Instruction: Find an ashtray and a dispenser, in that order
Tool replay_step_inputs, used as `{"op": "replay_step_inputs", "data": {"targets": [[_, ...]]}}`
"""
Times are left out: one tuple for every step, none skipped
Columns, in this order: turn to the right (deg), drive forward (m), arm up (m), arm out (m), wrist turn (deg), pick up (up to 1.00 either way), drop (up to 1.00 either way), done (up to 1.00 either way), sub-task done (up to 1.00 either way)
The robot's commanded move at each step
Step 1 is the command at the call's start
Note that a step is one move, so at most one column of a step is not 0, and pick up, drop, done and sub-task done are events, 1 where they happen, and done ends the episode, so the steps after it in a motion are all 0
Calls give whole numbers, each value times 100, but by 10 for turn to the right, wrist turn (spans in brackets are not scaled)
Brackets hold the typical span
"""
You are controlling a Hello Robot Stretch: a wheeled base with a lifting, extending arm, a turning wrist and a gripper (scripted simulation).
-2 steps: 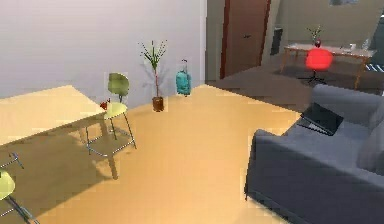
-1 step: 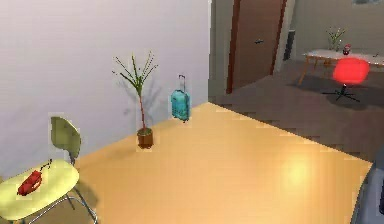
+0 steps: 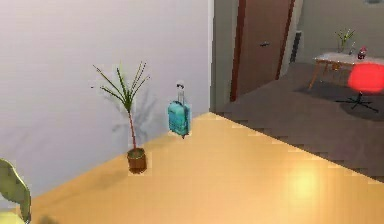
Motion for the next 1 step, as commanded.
{"op": "replay_step_inputs", "data": {"targets": [[420,0,0,0,0,0,0,0,0]]}}
